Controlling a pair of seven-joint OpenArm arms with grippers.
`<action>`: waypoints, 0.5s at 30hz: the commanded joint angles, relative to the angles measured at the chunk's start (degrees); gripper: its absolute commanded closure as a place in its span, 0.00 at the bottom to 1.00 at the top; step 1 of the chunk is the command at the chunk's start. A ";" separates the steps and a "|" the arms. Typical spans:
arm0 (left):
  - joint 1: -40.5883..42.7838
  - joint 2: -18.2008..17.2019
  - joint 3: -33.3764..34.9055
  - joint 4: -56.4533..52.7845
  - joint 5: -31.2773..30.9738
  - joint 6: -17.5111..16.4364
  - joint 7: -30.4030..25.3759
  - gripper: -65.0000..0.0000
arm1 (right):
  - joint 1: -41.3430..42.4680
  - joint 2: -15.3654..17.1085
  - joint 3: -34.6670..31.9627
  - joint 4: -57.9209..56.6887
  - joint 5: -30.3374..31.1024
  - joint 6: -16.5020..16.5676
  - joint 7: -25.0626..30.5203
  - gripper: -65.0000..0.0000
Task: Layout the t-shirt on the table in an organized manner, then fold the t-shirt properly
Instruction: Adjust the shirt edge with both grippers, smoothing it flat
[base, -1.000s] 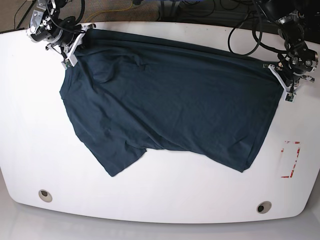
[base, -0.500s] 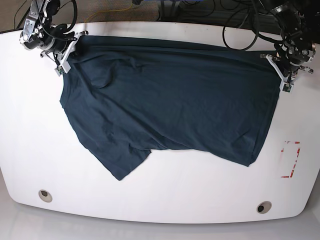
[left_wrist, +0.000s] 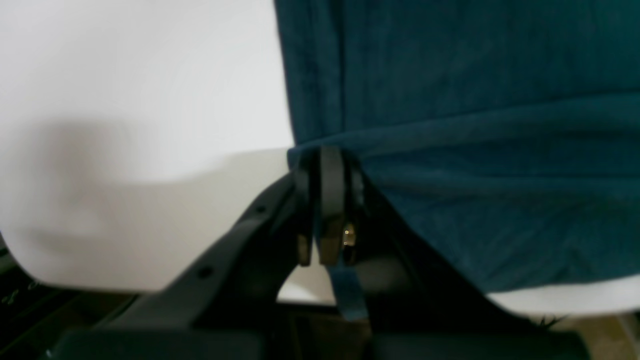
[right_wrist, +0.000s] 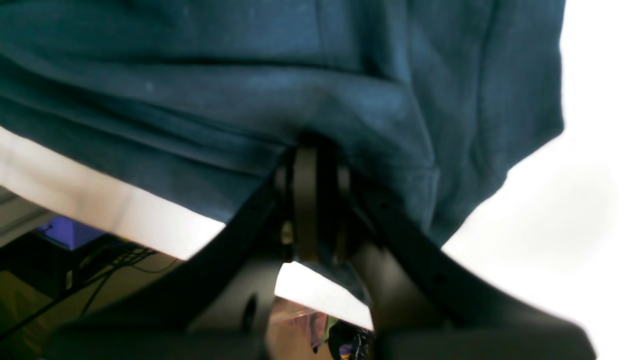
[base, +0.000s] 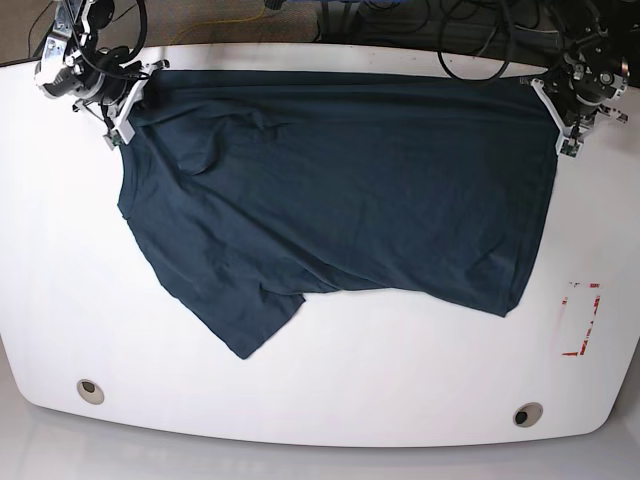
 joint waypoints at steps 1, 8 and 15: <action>0.03 -0.68 -0.23 1.89 0.20 0.36 -0.53 1.00 | -1.29 0.73 0.32 0.43 -1.72 -0.29 -2.30 0.94; 0.30 -0.86 -0.49 2.24 0.20 0.36 -0.53 1.00 | -2.61 0.29 0.41 1.31 -1.72 -0.29 -2.30 0.94; 0.12 -0.86 -2.16 2.86 0.20 0.36 -0.53 0.99 | -3.05 0.29 0.41 3.33 -1.98 -0.29 -2.39 0.94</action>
